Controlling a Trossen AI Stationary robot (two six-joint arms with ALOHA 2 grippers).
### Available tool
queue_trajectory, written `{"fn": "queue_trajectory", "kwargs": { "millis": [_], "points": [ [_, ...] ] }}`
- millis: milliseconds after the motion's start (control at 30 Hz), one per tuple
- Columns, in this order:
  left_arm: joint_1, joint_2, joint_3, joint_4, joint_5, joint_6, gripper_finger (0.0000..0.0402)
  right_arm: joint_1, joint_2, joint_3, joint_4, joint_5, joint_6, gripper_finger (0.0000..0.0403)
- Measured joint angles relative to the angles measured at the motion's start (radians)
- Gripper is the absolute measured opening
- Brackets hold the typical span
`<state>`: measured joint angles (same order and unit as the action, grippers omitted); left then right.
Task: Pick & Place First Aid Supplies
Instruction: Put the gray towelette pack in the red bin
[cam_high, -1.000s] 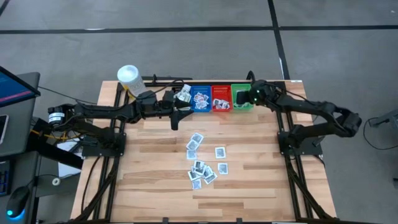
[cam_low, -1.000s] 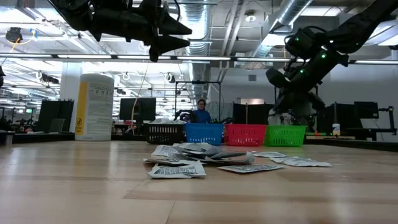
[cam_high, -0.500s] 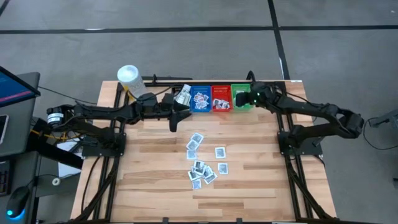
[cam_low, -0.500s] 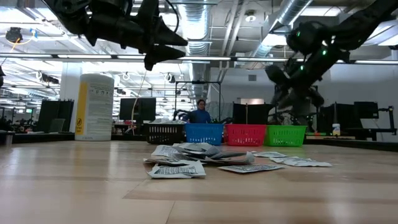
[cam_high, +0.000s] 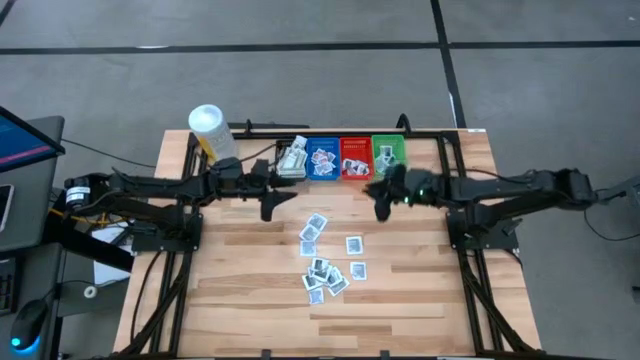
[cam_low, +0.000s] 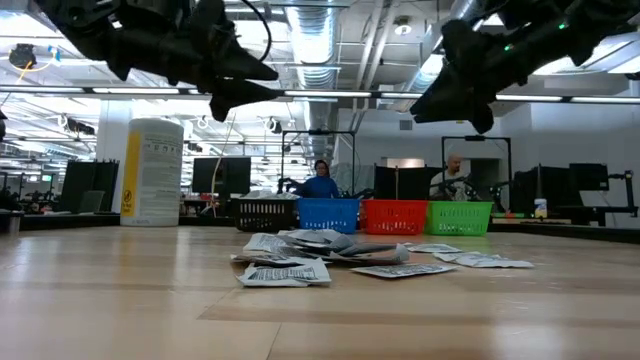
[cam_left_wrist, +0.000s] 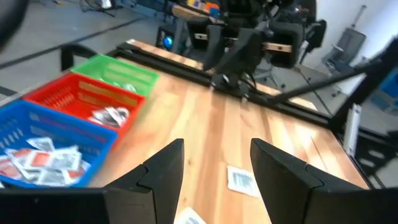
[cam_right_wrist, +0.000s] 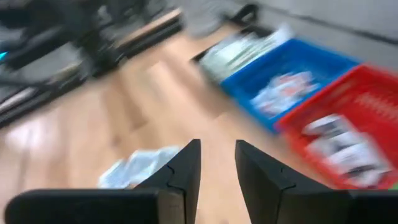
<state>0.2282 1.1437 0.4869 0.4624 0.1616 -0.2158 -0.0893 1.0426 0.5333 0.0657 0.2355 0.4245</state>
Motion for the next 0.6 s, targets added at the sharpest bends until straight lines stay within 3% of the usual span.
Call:
{"fn": "queue_trajectory", "kwargs": {
  "millis": [300, 600],
  "points": [
    [-0.074, 0.009, -0.063, 0.000, 0.004, 0.002, 0.0186, 0.255, 0.146, 0.000, 0.014, 0.048, 0.036, 0.0095],
    [-0.145, 0.009, -0.075, 0.002, 0.002, -0.009, 0.0186, 0.364, 0.395, 0.023, 0.085, 0.064, 0.037, 0.0095]
  ]
}}
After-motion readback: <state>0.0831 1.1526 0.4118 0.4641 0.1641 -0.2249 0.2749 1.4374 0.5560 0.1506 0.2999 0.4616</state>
